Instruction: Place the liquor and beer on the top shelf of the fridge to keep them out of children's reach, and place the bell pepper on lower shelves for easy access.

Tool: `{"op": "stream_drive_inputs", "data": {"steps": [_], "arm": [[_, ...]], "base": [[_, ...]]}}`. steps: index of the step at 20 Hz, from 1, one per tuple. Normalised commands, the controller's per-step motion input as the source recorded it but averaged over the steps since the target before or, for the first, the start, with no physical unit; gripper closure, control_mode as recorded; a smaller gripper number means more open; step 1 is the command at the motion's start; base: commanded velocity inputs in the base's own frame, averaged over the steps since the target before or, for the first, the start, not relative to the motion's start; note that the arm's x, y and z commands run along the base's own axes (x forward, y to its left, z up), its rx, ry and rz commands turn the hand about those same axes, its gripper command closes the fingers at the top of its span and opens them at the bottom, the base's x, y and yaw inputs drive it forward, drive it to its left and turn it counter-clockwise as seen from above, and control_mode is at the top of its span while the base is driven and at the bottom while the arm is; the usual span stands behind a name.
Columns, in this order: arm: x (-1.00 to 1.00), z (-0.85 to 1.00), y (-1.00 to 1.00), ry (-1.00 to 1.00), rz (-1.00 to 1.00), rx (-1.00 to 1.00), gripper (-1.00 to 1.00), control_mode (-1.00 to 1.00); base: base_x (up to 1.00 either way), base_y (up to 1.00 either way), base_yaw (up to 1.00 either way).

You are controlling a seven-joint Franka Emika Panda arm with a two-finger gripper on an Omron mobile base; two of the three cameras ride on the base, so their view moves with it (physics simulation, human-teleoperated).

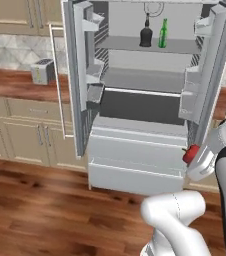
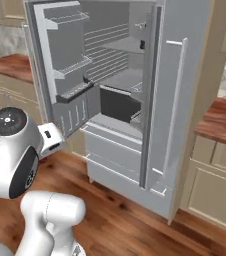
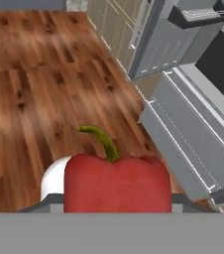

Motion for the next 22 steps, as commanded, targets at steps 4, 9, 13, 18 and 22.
{"op": "stream_drive_inputs", "data": {"steps": [4, 9, 13, 18, 22], "arm": [[0.00, 0.00, 0.00, 0.00, 0.00, 0.00, 1.00, 1.00], [0.00, 0.00, 0.00, 0.00, 0.00, 0.00, 1.00, 1.00], [0.00, 0.00, 0.00, 0.00, 0.00, 0.00, 1.00, 1.00], [0.00, 0.00, 0.00, 0.00, 0.00, 0.00, 1.00, 1.00], [0.00, 0.00, 0.00, 0.00, 0.00, 0.00, 1.00, 1.00]], "base": [[0.64, 0.51, -0.43], [0.67, 0.37, -0.41], [0.66, 0.26, -0.38], [0.57, 0.18, -0.33], [0.51, 0.27, -0.30]]}}
